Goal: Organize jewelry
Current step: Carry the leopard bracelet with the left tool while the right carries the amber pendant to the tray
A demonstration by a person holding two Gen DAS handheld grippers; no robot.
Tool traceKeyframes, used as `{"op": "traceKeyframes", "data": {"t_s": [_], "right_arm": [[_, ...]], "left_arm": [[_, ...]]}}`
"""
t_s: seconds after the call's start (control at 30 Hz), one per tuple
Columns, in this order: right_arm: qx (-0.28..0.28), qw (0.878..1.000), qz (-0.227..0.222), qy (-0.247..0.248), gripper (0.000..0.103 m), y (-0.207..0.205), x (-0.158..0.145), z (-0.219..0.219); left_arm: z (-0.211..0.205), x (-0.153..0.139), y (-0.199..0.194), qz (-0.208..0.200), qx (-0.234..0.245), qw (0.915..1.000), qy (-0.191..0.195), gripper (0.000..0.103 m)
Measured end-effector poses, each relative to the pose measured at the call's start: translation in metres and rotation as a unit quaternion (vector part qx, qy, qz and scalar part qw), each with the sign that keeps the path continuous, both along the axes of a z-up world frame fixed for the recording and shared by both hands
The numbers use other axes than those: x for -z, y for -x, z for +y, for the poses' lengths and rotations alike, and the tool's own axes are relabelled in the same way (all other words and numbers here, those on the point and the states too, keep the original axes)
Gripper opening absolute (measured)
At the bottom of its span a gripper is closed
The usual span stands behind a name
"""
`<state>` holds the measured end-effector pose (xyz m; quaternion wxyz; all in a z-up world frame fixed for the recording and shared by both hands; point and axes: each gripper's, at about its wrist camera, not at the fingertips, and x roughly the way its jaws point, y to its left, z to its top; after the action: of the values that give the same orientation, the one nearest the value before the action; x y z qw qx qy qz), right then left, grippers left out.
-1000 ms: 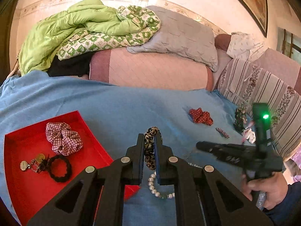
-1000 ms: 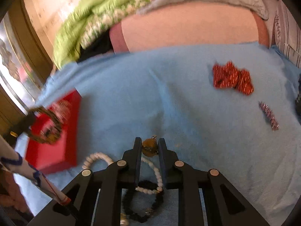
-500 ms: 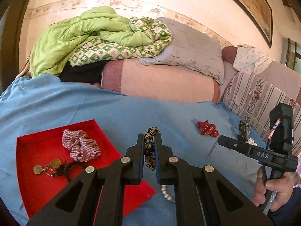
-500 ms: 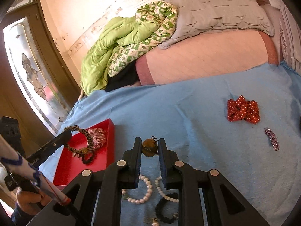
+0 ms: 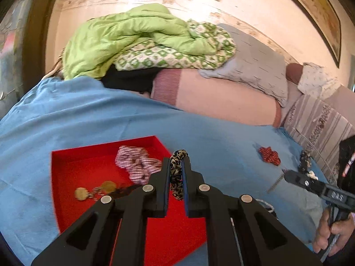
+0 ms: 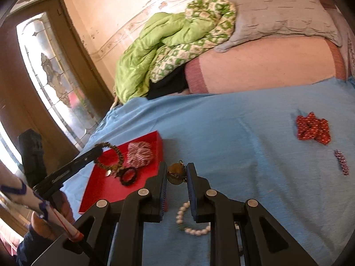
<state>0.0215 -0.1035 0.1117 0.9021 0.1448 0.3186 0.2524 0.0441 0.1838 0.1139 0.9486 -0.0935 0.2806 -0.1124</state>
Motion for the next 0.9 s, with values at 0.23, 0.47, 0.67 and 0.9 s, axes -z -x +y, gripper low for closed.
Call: {"op": "traceKeyframes", "data": {"t_s": [0.23, 0.47, 0.67, 0.9], "right_arm": [[-0.043, 0.999, 0.002, 0.010, 0.019, 0.005, 0.000, 0.039], [-0.081, 0.997, 0.009, 0.012, 0.019, 0.002, 0.001, 0.082], [-0.096, 0.995, 0.022, 0.008, 0.019, -0.011, 0.002, 0.106], [-0.102, 0.994, 0.041, 0.021, 0.019, -0.032, 0.011, 0.134]], "left_arm": [[0.037, 0.006, -0.002, 0.014, -0.039, 0.9991, 0.014, 0.009], [0.054, 0.013, -0.003, 0.031, -0.058, 0.9976, 0.021, 0.009], [0.067, 0.017, -0.002, 0.040, -0.073, 0.9963, 0.022, 0.009], [0.095, 0.028, 0.000, 0.066, -0.106, 0.9914, 0.041, 0.009]]}}
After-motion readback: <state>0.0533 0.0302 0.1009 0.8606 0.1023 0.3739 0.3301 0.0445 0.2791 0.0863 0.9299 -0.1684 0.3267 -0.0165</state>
